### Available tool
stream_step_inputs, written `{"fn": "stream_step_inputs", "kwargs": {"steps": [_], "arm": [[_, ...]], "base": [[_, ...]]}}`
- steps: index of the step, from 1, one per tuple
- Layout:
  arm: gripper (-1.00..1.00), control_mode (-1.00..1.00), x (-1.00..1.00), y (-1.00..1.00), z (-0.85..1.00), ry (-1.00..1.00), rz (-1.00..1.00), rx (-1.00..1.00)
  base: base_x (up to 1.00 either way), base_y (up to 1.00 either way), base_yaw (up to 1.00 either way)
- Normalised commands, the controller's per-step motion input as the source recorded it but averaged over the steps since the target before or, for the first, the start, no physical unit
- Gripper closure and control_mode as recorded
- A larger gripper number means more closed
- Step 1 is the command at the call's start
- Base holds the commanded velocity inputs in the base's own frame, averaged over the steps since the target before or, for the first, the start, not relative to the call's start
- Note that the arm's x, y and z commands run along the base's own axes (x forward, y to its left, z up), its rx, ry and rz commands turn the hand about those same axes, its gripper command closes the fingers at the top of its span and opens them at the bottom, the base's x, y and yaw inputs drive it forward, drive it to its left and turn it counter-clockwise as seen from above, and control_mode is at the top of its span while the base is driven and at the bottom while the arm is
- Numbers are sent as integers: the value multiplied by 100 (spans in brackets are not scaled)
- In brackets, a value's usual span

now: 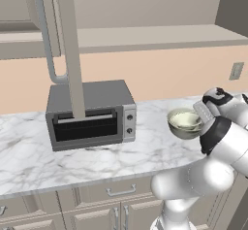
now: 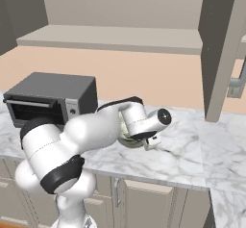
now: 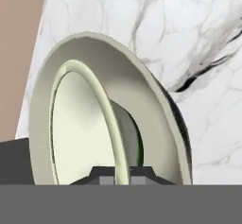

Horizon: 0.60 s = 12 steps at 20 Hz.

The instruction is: Pick up the bowls on the counter and stack them on top of one another in the open cabinet. Place the smaller bowl on top of the larger bowl.

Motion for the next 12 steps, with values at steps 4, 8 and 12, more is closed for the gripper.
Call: {"fn": "stream_step_inputs", "kwargs": {"steps": [4, 8, 12], "arm": [[100, -100, 9, 0, -13, 0, -1, 0], [-100, -100, 4, 0, -13, 0, 0, 0], [-100, -100, 0, 0, -2, 0, 0, 0]], "base": [[0, 0, 0], [0, 0, 0], [0, 0, 0]]}}
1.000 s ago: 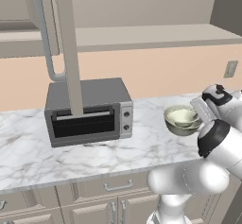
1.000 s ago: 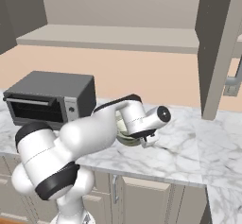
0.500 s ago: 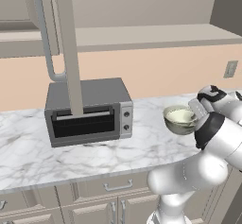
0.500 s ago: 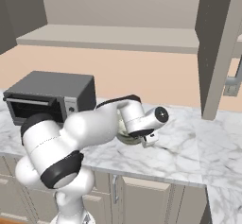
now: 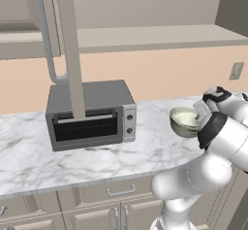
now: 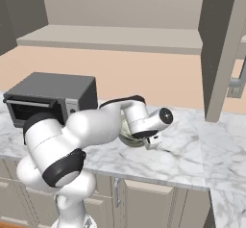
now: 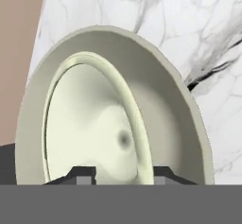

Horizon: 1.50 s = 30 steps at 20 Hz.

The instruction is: Pick up the bowls on the counter and stack them on top of one another in the open cabinet. Place the smaller bowl on top of the larger bowl.

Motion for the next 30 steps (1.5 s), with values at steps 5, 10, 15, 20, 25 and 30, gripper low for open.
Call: {"fn": "stream_step_inputs", "kwargs": {"steps": [5, 10, 15, 20, 25, 30], "arm": [[-100, -100, -4, 0, 6, 0, 0, 0], [-100, -100, -12, 0, 22, 3, 0, -3], [-100, -100, -13, 0, 33, 6, -1, -5], [-100, -100, -9, 0, 32, 6, -2, -2], [-100, -100, -11, 0, 20, 4, -1, -1], [-100, -100, -28, -13, -4, 0, -3, 1]], "base": [[0, 0, 0], [0, 0, 0], [0, 0, 0], [0, 0, 0], [0, 0, 0], [0, 0, 0]]}}
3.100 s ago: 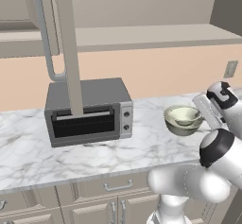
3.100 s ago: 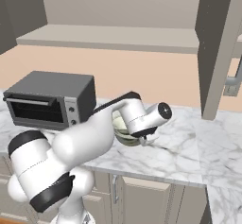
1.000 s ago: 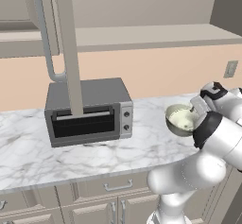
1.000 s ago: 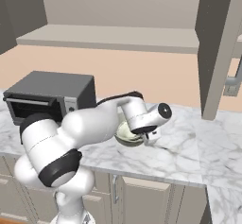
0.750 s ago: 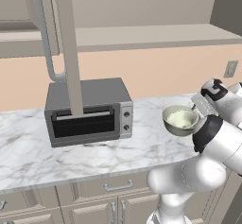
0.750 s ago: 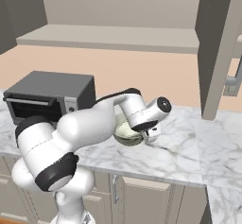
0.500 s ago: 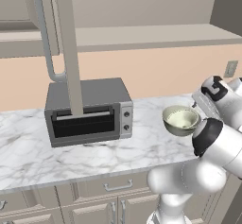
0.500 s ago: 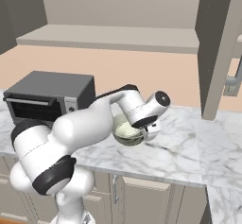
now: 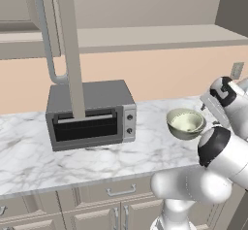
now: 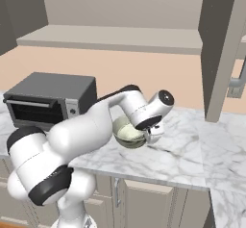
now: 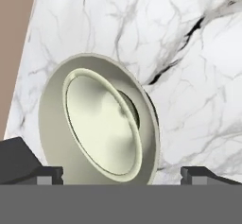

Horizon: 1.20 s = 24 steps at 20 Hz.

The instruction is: Pick up the bowls on the counter and stack them on top of one another in the open cabinet. Place the smaller bowl on top of the larger bowl.

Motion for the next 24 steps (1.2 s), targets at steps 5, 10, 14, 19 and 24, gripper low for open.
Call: {"fn": "stream_step_inputs", "kwargs": {"steps": [5, 10, 14, 19, 24], "arm": [[-100, -100, -37, -21, -5, 0, -1, 3], [-100, -100, -11, -5, -8, 0, 3, 0], [-100, -100, 1, 0, -4, -1, 2, 0], [-100, -100, 0, 5, -17, -1, 5, 0], [-100, -100, 11, 12, -15, -1, 5, 0]], "base": [[0, 0, 0], [0, 0, 0], [0, 0, 0], [0, 0, 0], [0, 0, 0]]}}
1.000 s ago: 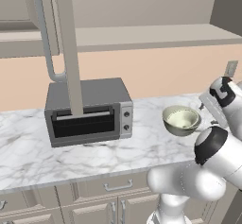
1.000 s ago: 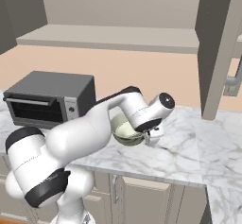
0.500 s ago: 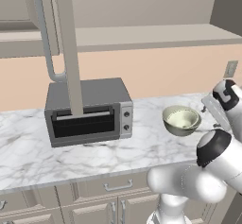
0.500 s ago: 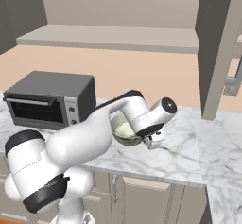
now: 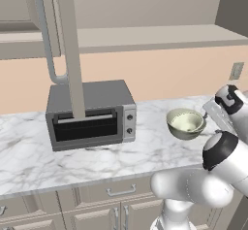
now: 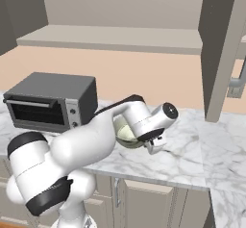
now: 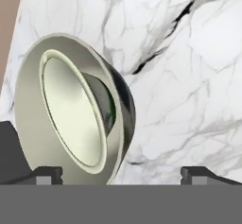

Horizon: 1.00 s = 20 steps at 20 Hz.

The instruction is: Pick up the bowls on the counter and stack them on top of one another in the open cabinet. Place the smaller bowl on top of the larger bowl.

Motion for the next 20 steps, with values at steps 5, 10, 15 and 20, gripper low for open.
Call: {"fn": "stream_step_inputs", "kwargs": {"steps": [5, 10, 15, 20], "arm": [[-100, -100, 25, 9, -5, 0, 1, 0], [-100, -100, 30, 0, -8, 0, 0, 0], [-100, -100, 22, 0, -20, 0, 0, 0], [-100, -100, 17, 0, -22, 0, 0, 0]], "base": [[0, 0, 0], [0, 0, 0], [0, 0, 0], [0, 0, 0]]}}
